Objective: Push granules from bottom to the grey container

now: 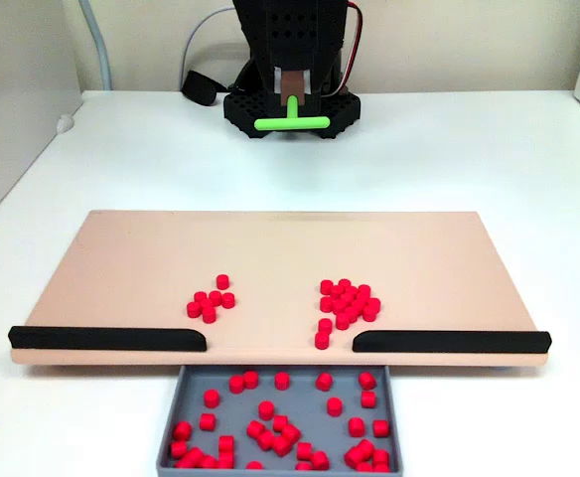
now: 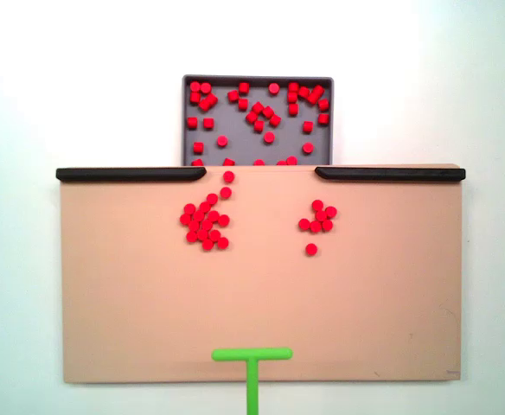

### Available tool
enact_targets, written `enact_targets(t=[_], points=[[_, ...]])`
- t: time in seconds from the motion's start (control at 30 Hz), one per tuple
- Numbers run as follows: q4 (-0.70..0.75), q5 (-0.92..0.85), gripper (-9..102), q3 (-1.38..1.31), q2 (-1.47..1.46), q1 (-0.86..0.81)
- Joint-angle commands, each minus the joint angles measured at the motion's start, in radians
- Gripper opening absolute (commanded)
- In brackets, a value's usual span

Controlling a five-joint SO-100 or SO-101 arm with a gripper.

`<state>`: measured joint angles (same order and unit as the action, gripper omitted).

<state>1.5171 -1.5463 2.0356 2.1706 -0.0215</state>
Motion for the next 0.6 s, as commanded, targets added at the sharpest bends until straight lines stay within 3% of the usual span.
enact_targets(t=[0.0,0.57], points=[[-0.002,0.0,0,0.029,0.071,-0.006],[-0.012,0.025,0,0.037,0.029,0.002]])
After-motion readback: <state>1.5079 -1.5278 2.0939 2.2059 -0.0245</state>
